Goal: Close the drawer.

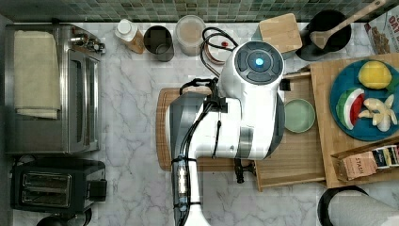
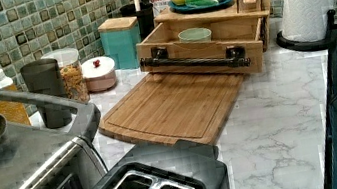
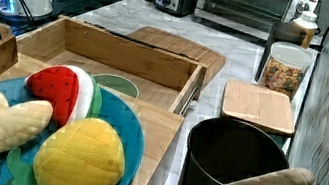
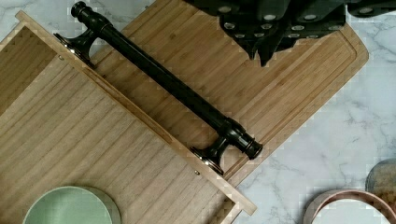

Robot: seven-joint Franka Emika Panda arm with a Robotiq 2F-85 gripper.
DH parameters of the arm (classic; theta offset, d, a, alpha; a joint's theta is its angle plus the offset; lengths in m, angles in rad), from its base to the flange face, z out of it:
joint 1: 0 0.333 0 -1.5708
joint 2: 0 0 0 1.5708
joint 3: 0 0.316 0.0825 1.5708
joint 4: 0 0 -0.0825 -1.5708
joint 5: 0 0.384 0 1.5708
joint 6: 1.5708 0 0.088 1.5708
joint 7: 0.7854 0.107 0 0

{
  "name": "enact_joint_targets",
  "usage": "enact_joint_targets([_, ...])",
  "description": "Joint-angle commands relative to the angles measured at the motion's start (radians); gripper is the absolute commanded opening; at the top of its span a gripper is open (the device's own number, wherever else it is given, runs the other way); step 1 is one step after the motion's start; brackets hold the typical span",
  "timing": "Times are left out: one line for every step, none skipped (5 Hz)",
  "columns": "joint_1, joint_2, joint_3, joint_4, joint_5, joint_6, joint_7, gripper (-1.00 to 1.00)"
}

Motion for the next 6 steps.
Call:
enact_joint_targets([-0.001,0.0,0.001,0.0,0.002,0.0,0.0,-1.0])
enact_joint_targets([0.014,-0.099,0.019,-0.163,0.006,0.142,-0.108,-1.0])
enact_joint_targets([0.039,-0.21,0.046,-0.356,0.05,0.337,-0.307,-1.0])
enact_joint_targets([0.066,-0.242,0.06,-0.409,0.104,0.355,-0.386,-1.0])
enact_joint_targets([0.114,-0.301,0.071,-0.514,0.126,0.46,-0.525,-1.0])
enact_joint_targets([0.116,-0.261,0.079,-0.487,0.101,0.367,-0.583,-1.0])
